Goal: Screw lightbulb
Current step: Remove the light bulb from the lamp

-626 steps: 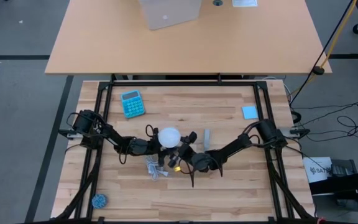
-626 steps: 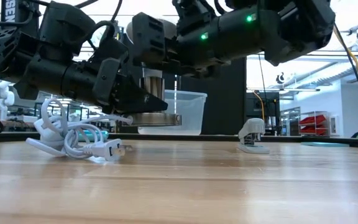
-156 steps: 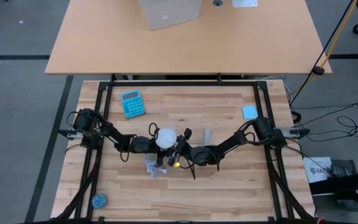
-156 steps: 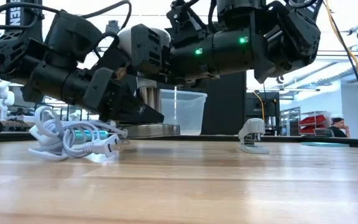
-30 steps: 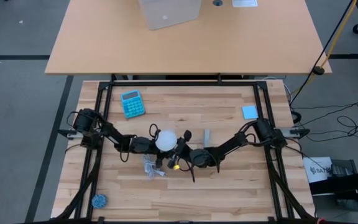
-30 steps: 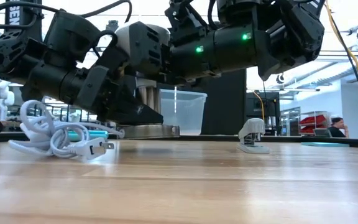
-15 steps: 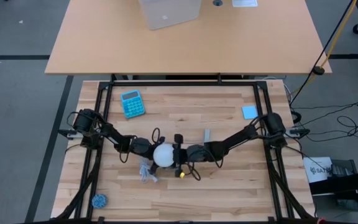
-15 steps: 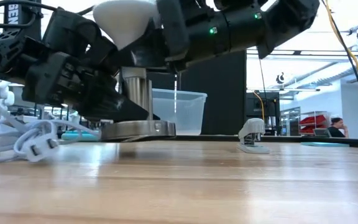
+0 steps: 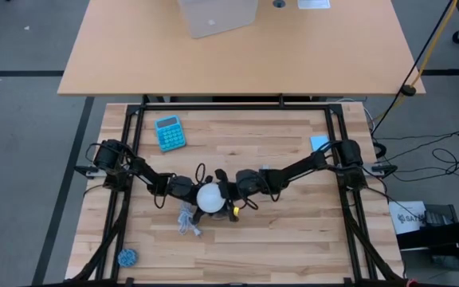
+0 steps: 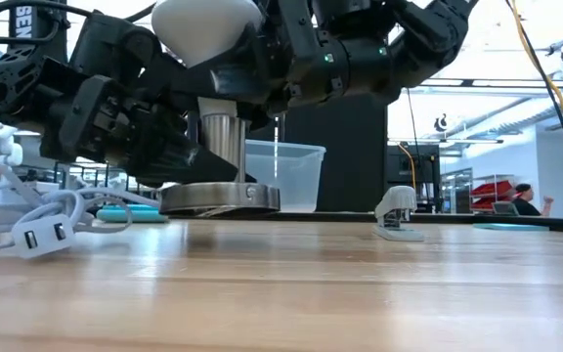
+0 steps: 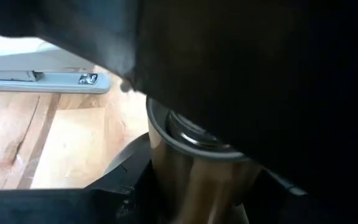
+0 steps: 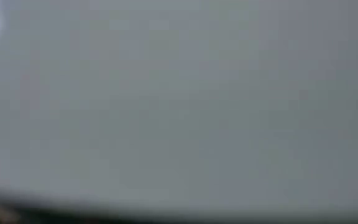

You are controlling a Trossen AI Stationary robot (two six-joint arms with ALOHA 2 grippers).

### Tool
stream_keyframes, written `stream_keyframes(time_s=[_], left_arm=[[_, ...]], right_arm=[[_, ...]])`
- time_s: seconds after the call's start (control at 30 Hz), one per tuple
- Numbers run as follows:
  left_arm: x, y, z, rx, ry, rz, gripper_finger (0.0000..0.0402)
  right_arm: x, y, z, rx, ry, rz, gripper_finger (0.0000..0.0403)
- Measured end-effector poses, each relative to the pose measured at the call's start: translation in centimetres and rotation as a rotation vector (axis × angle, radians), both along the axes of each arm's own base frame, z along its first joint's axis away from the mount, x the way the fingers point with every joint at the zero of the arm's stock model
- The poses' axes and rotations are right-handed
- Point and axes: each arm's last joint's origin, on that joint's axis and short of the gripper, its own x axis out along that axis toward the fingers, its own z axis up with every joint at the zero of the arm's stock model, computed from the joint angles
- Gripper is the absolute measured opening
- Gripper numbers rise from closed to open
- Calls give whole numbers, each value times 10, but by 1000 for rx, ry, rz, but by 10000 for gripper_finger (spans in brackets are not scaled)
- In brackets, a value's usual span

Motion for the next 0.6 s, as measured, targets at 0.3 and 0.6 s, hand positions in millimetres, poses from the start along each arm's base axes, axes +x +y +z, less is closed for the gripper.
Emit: stream_keyframes(time_s=[0.3,0.6], left_arm=[[-1,0,-1,5,10,0,177],[-1,0,-1,7,9,1,177]], right_arm=[[0,-9,0,112,49,38,167],[-5,-13,18,78,43,25,203]])
